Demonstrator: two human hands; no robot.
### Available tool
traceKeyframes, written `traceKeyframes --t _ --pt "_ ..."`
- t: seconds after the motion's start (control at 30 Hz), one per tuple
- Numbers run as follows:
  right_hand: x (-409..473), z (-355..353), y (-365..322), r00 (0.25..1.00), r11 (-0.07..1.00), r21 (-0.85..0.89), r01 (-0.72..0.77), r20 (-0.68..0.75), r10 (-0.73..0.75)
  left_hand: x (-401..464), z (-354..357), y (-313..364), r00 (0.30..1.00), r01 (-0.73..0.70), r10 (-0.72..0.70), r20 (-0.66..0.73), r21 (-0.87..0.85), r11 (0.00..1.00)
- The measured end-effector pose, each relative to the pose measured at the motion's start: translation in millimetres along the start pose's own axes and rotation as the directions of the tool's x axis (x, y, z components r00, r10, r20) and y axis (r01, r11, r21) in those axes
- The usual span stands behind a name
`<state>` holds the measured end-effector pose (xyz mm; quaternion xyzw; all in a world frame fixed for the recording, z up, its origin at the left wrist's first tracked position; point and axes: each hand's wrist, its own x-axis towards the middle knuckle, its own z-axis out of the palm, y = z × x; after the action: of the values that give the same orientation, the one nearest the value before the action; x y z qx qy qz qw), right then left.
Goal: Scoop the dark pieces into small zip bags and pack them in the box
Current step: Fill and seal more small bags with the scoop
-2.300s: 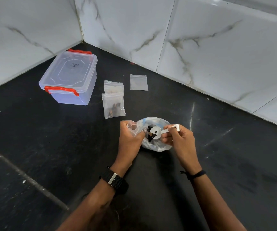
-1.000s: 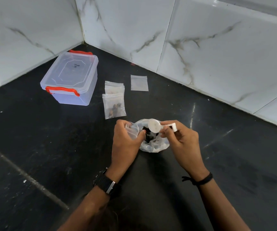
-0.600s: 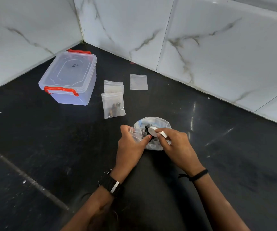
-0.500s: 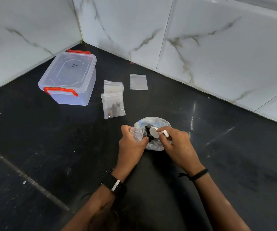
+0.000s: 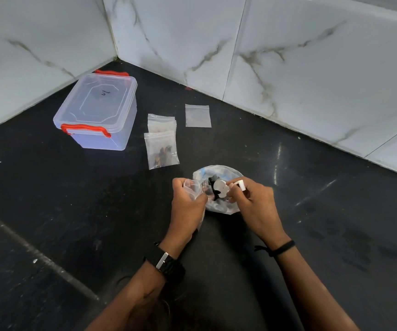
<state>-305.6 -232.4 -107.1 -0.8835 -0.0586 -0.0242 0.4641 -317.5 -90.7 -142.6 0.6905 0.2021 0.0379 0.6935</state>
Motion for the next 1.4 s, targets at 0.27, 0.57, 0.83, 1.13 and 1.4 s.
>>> traceKeyframes --t 0.27,0.57,0.83,1.13,1.4 --pt "5.0 -0.5 -1.7 0.983 0.973 0.157 -0.168 -0.054 0.178 -0.8 0.4 0.5 1.000 -0.008 0.008 0.009 -0.024 1.000" --pt "0.3 0.0 -1.7 0.985 0.975 0.165 -0.150 -0.065 0.162 -2.0 -2.1 5.8 0.998 -0.064 0.064 -0.020 0.042 0.997" --pt "-5.2 -10.9 -12.4 0.990 0.977 0.192 -0.090 -0.089 0.109 -5.9 -16.3 5.0 0.961 -0.234 0.268 -0.072 0.308 0.922" --pt "-12.5 -19.5 -48.8 0.972 0.922 0.319 0.221 -0.144 -0.184 -9.8 -18.6 13.1 0.917 -0.365 0.399 -0.021 0.363 0.857" --pt "-22.4 -13.2 -50.6 0.846 0.822 -0.201 0.533 0.121 -0.519 -11.2 -20.4 25.0 0.939 -0.329 0.343 -0.020 0.238 0.914"
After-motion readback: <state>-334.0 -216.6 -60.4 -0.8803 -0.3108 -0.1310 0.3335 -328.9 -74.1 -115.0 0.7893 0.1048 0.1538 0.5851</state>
